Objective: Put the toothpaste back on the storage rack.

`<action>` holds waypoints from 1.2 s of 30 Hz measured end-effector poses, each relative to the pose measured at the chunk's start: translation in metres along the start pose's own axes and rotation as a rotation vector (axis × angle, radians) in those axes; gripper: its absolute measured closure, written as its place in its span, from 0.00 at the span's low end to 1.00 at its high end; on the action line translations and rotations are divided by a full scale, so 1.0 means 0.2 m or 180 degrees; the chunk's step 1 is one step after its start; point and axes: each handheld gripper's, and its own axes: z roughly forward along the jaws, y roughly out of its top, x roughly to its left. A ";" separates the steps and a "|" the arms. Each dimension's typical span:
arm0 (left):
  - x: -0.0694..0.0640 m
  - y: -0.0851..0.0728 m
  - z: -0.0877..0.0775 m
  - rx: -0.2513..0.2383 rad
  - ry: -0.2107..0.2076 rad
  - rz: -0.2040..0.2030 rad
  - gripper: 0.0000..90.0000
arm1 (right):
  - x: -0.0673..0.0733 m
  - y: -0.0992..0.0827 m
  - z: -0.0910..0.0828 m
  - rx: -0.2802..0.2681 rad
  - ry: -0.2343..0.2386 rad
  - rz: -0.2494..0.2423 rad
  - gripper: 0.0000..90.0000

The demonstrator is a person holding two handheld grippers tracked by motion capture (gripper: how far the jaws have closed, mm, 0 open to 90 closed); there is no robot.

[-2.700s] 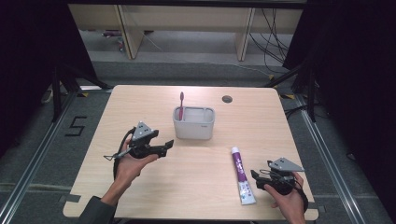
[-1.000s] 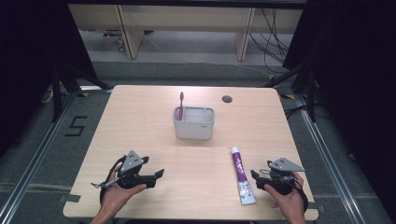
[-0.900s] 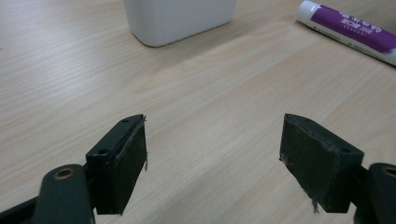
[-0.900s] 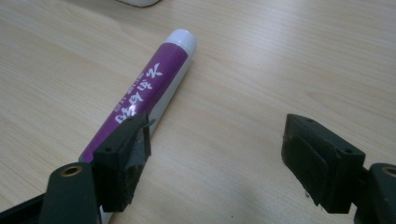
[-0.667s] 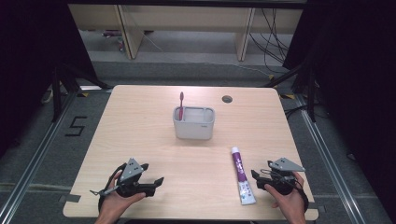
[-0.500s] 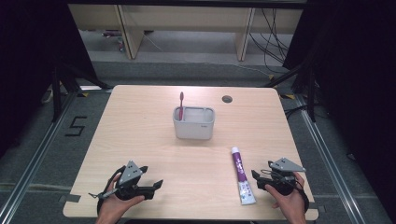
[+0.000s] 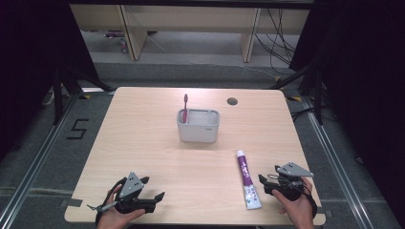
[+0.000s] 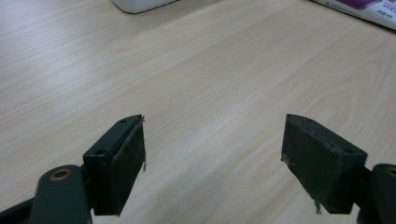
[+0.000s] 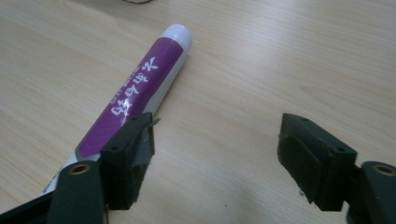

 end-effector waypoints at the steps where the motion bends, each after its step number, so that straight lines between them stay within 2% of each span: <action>1: 0.00 0.00 0.00 0.0004 -0.0003 -0.0002 0.24 | 0.00 0.00 0.00 0.0000 -0.0003 -0.0030 0.33; 3: 0.00 -0.01 -0.01 0.0055 0.0004 0.0056 0.24 | 0.01 0.01 -0.01 0.0023 -0.0018 -0.0035 0.34; 4: 0.00 -0.01 -0.01 0.0043 0.0025 0.0045 0.24 | 0.02 0.01 -0.01 0.0018 -0.0010 0.0033 0.34; 5: -0.01 -0.01 -0.01 0.0005 0.0008 0.0000 0.24 | 0.02 0.01 -0.01 -0.0016 0.0012 0.0032 0.33; 7: -0.02 -0.01 0.00 0.0032 0.0008 0.0017 0.24 | 0.01 0.01 -0.02 -0.0048 0.0029 0.0054 0.34; 11: -0.02 -0.01 0.01 0.0090 -0.0001 0.0081 0.24 | 0.02 0.04 -0.04 -0.0156 0.0107 0.0055 0.41; 13: -0.02 -0.01 0.01 0.0084 -0.0022 0.0104 0.24 | 0.06 0.05 -0.06 -0.0173 0.0197 0.0178 0.48; 14: -0.02 -0.01 0.01 0.0081 -0.0037 0.0124 0.24 | 0.07 0.06 -0.07 -0.0182 0.0254 0.0190 0.52; 15: -0.03 -0.01 0.01 0.0061 -0.0033 0.0120 0.24 | 0.08 0.07 -0.08 -0.0198 0.0291 0.0108 0.57; 16: -0.03 -0.01 0.01 0.0057 -0.0029 0.0120 0.24 | 0.11 0.08 -0.09 -0.0195 0.0321 0.0105 0.63; 17: -0.02 -0.01 0.00 0.0130 -0.0040 0.0168 0.24 | 0.12 0.08 -0.09 -0.0172 0.0311 0.0020 0.66; 18: -0.02 -0.02 0.01 0.0080 -0.0025 0.0094 0.24 | 0.13 0.08 -0.09 -0.0182 0.0333 -0.0102 0.71; 19: -0.02 -0.02 0.01 0.0070 -0.0019 0.0078 0.24 | 0.16 0.08 -0.09 -0.0118 0.0394 -0.0054 0.75; 20: -0.02 -0.02 0.01 0.0069 -0.0019 0.0082 0.24 | 0.17 0.09 -0.08 -0.0115 0.0446 -0.0179 0.77; 22: -0.02 -0.02 0.01 0.0080 -0.0018 0.0095 0.24 | 0.19 0.08 -0.07 -0.0058 0.0480 -0.0159 0.80; 23: -0.02 -0.02 0.01 0.0089 -0.0032 0.0098 0.24 | 0.22 0.08 -0.05 -0.0015 0.0593 -0.0274 0.87; 24: -0.02 -0.02 0.01 0.0078 -0.0025 0.0087 0.24 | 0.23 0.08 -0.04 -0.0020 0.0586 -0.0339 0.89; 28: -0.02 -0.03 0.00 0.0129 -0.0031 0.0136 0.25 | 0.27 0.07 -0.01 0.0074 0.0677 -0.0423 0.96; 30: -0.02 -0.03 0.00 0.0097 -0.0032 0.0107 0.25 | 0.28 0.07 0.00 0.0106 0.0706 -0.0467 0.97; 31: -0.02 -0.02 0.00 0.0134 -0.0002 0.0144 0.25 | 0.29 0.06 0.01 0.0153 0.0762 -0.0477 0.98; 33: -0.03 -0.03 0.00 0.0102 -0.0023 0.0107 0.25 | 0.29 0.06 0.03 0.0196 0.0794 -0.0520 0.98; 36: -0.03 -0.03 0.01 0.0102 -0.0033 0.0119 0.25 | 0.30 0.05 0.04 0.0279 0.0829 -0.0546 0.98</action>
